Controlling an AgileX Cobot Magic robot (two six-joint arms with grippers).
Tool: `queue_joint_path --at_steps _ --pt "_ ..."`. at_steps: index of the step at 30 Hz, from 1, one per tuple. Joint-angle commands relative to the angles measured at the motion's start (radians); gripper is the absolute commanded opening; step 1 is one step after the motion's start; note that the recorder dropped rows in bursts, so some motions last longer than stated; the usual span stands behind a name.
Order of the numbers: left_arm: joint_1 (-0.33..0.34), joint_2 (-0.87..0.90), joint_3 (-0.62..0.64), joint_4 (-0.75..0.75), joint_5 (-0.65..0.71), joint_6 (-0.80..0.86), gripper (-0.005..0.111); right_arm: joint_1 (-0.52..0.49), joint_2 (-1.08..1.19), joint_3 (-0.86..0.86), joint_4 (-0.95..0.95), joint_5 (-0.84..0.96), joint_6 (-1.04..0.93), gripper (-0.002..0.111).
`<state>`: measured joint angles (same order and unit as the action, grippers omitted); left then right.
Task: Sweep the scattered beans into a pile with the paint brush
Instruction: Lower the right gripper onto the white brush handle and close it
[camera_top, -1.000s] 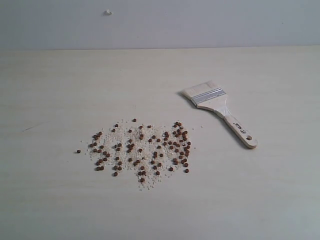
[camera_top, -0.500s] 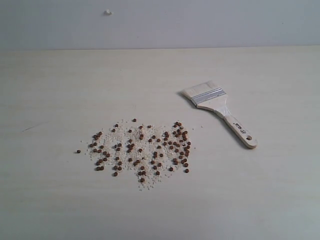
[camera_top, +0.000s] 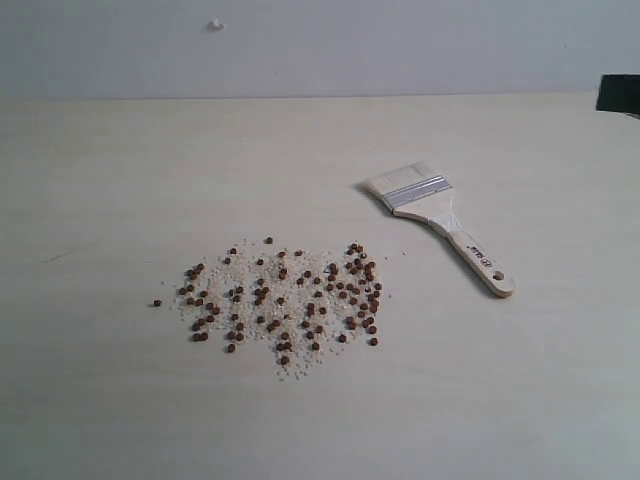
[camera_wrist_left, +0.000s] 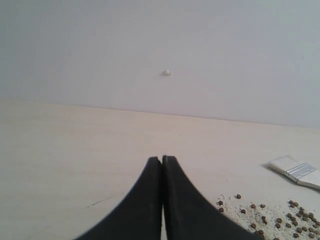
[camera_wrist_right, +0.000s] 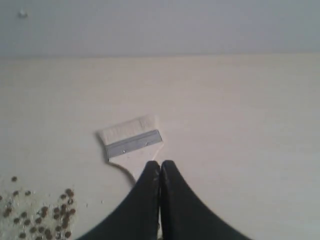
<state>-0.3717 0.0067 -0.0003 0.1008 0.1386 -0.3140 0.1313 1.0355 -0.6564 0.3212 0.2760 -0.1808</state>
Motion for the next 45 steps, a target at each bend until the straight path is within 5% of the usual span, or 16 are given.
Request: queue_joint_path --at_steps 1,11,15,20,45 --pt "0.002 -0.007 0.000 -0.005 0.000 -0.004 0.000 -0.003 0.135 -0.097 -0.039 0.098 -0.019 0.000" --pt "0.002 -0.007 0.000 -0.005 0.000 -0.004 0.000 -0.003 0.493 -0.406 -0.044 0.495 -0.132 0.004" --pt "0.002 -0.007 0.000 -0.005 0.001 -0.003 0.000 0.087 0.675 -0.524 -0.165 0.566 -0.130 0.018" --pt "0.002 -0.007 0.000 -0.005 0.001 -0.003 0.000 0.166 0.889 -0.658 -0.258 0.565 -0.063 0.059" --pt "0.002 -0.007 0.000 -0.005 0.001 -0.003 0.000 0.164 1.131 -0.791 -0.327 0.556 -0.005 0.059"
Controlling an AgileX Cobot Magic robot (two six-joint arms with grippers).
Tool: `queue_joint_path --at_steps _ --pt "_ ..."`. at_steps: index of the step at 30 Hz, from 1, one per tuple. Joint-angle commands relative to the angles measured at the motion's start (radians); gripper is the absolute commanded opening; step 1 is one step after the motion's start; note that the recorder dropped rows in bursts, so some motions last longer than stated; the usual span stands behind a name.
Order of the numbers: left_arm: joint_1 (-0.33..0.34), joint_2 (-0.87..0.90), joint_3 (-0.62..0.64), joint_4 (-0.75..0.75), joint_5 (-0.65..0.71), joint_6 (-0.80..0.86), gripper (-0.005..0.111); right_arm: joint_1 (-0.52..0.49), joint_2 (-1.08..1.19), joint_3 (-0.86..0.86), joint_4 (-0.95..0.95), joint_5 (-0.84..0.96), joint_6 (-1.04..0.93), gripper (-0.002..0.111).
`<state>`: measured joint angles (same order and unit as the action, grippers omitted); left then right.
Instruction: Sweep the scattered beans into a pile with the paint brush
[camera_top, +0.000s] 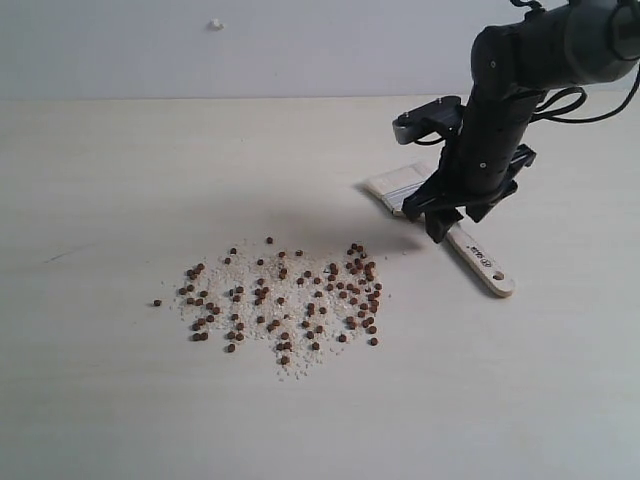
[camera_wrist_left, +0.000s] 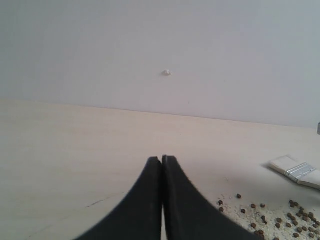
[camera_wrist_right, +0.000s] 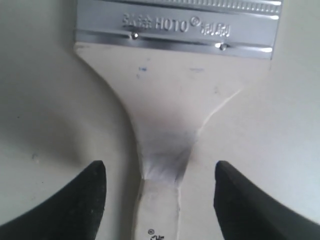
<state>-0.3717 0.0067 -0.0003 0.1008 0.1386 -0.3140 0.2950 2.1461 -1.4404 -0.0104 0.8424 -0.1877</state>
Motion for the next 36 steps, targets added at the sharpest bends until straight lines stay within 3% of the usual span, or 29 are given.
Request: queue_joint_path --at_steps 1,10,19,22,25,26,31,36 --pt "0.002 -0.007 0.000 -0.005 0.001 -0.003 0.000 0.000 0.023 -0.007 0.004 -0.015 0.002 0.059" --pt "0.002 -0.007 0.000 -0.005 0.001 -0.003 0.000 0.000 0.029 -0.007 0.004 -0.056 0.002 0.058" --pt "0.002 -0.007 0.000 -0.005 0.001 -0.003 0.000 0.000 0.033 -0.007 0.004 -0.025 0.004 0.040" --pt "0.002 -0.007 0.000 -0.005 0.001 -0.003 0.000 0.000 0.033 -0.007 0.004 0.001 0.004 0.026" --pt "0.002 -0.007 0.000 -0.005 0.001 -0.003 0.000 0.000 0.033 -0.007 0.004 -0.001 0.004 0.002" --pt "0.002 -0.007 0.000 -0.005 0.001 -0.003 0.000 0.000 0.033 -0.007 0.004 -0.010 0.004 0.000" --pt "0.002 -0.007 0.000 -0.005 -0.001 -0.003 0.000 0.000 0.031 -0.007 -0.013 -0.030 0.002 0.000" --pt "0.002 -0.007 0.000 -0.005 -0.120 -0.005 0.000 0.000 0.006 -0.015 -0.018 -0.064 -0.008 0.000"
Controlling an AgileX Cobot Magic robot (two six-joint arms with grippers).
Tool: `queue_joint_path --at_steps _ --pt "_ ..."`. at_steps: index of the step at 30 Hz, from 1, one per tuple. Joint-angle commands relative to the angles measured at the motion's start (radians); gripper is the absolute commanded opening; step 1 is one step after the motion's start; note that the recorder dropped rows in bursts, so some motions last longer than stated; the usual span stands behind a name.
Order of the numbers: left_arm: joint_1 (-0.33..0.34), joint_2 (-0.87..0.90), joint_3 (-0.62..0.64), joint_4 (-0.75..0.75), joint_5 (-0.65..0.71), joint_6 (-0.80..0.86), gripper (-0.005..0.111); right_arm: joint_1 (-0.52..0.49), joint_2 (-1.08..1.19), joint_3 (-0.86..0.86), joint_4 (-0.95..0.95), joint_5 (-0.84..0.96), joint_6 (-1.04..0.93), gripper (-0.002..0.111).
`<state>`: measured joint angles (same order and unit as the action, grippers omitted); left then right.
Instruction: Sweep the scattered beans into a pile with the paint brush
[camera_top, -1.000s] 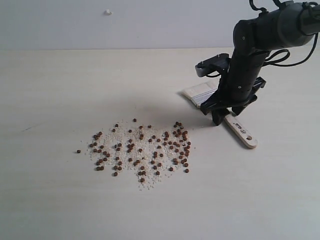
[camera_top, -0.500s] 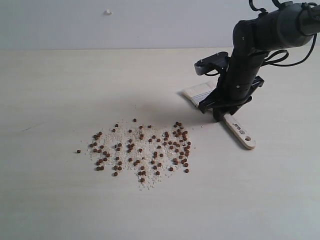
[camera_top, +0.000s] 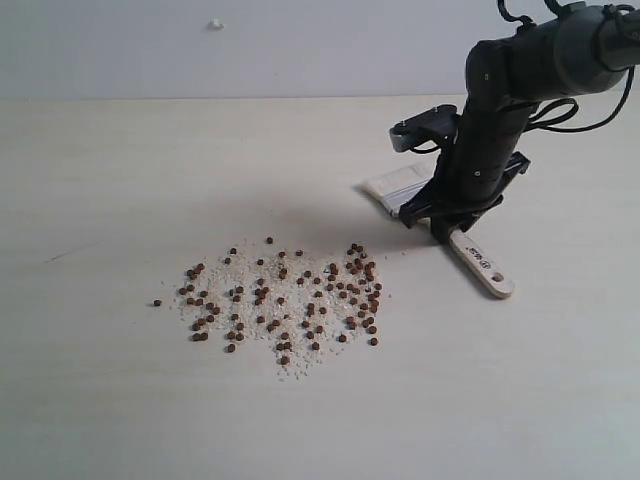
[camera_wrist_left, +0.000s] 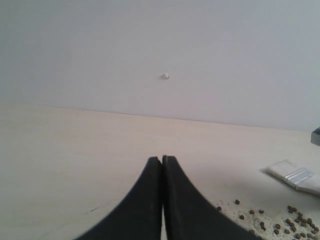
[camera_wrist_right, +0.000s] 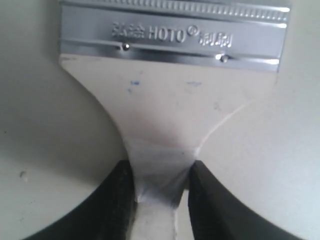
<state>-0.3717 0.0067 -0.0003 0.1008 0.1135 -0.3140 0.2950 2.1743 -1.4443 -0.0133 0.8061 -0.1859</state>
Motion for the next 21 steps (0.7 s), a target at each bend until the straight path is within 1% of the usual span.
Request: queue_joint_path --at_steps 1,5,8,11,13,16,19,21 --pt "0.002 -0.007 0.000 -0.005 -0.121 -0.010 0.000 0.000 -0.024 -0.019 -0.015 -0.025 -0.011 0.000" --pt "0.002 -0.007 0.000 -0.005 -0.248 -0.089 0.000 0.000 -0.026 -0.040 -0.015 -0.010 -0.018 0.000" --pt "0.002 -0.007 0.000 0.000 -0.388 -0.078 0.000 0.000 -0.032 -0.040 -0.018 0.000 -0.045 0.000" --pt "0.002 0.021 0.000 0.000 -0.473 -0.057 0.003 0.000 -0.041 -0.040 -0.018 -0.001 -0.053 0.000" --pt "0.002 0.078 -0.011 0.008 -0.511 -0.021 0.011 0.000 -0.047 -0.040 -0.018 -0.003 -0.055 0.000" --pt "0.002 0.216 -0.038 0.034 -0.601 0.072 0.027 0.000 -0.064 -0.040 -0.018 0.009 -0.055 0.000" --pt "0.002 0.393 -0.074 0.153 -0.763 0.119 0.047 0.000 -0.085 -0.040 -0.011 0.034 -0.055 0.000" --pt "0.002 0.546 -0.120 0.248 -0.876 0.169 0.060 0.000 -0.106 -0.040 -0.005 0.051 -0.063 0.000"
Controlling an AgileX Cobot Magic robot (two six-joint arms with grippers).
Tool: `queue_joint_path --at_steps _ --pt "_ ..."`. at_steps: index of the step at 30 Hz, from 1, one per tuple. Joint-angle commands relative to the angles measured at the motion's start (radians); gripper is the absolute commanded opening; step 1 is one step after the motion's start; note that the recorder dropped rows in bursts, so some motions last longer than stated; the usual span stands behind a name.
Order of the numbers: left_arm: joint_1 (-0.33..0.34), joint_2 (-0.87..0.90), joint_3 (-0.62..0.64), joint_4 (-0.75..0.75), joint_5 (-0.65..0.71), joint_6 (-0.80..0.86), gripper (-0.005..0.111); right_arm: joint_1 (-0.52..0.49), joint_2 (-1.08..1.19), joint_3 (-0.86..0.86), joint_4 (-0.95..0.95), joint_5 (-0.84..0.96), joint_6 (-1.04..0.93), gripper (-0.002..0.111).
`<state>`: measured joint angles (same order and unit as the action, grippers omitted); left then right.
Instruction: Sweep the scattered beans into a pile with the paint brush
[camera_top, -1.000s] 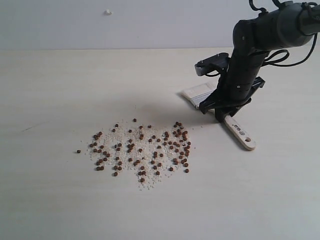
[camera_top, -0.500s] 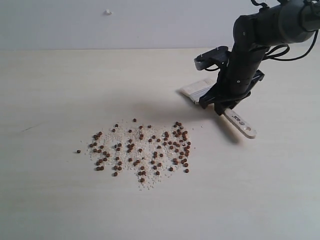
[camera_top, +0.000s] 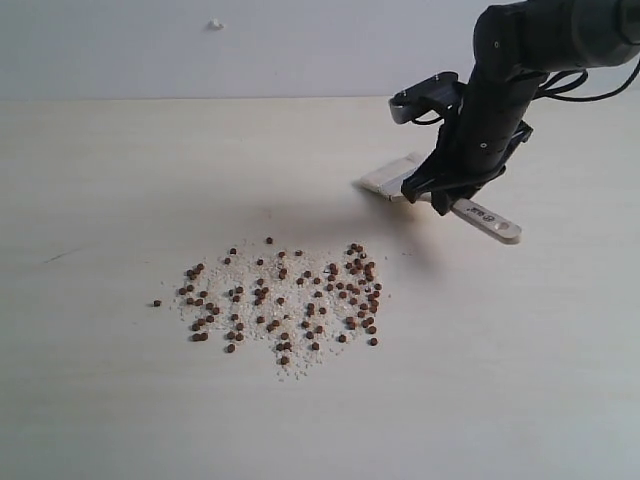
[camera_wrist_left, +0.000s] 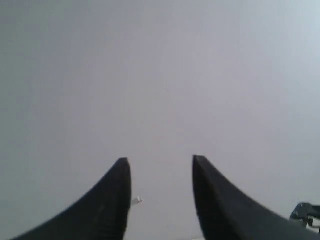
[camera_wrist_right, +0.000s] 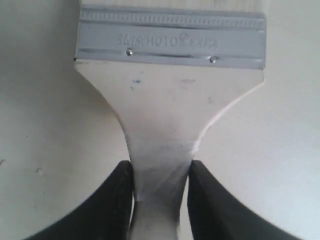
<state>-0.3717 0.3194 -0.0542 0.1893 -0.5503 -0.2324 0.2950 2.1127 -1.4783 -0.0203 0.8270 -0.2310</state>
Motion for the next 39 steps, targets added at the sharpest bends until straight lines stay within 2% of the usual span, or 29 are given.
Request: queue_joint_path --at_steps 1,4,8,11,15,19,21,25,39 --pt "0.002 0.299 -0.090 0.201 -0.251 0.124 0.063 0.000 -0.053 -0.006 0.013 0.039 -0.029 0.000" --pt "0.002 0.540 -0.196 0.297 -0.334 0.256 0.068 0.000 -0.082 -0.006 0.047 0.068 -0.048 0.000" --pt "0.002 0.874 -0.393 0.464 -0.346 0.426 0.068 0.000 -0.098 -0.006 0.078 0.088 -0.056 0.000" --pt "-0.007 1.084 -0.537 0.610 -0.351 0.465 0.068 0.000 -0.101 -0.006 0.082 0.087 -0.056 0.000" --pt "-0.065 1.329 -0.719 0.667 -0.314 0.585 0.068 0.000 -0.107 -0.006 0.115 0.100 -0.082 0.000" --pt "-0.148 1.511 -0.865 0.664 -0.181 0.788 0.068 0.000 -0.129 -0.016 0.169 0.103 -0.108 0.000" --pt "-0.186 1.566 -0.911 0.624 -0.152 0.846 0.068 0.000 -0.141 -0.038 0.197 0.126 -0.124 0.000" --pt "-0.232 1.641 -0.984 0.485 -0.150 0.850 0.068 -0.004 -0.165 -0.096 0.248 0.190 -0.132 0.000" --pt "-0.317 1.717 -1.109 0.510 -0.129 0.936 0.068 -0.012 -0.193 -0.157 0.384 0.254 -0.157 0.000"
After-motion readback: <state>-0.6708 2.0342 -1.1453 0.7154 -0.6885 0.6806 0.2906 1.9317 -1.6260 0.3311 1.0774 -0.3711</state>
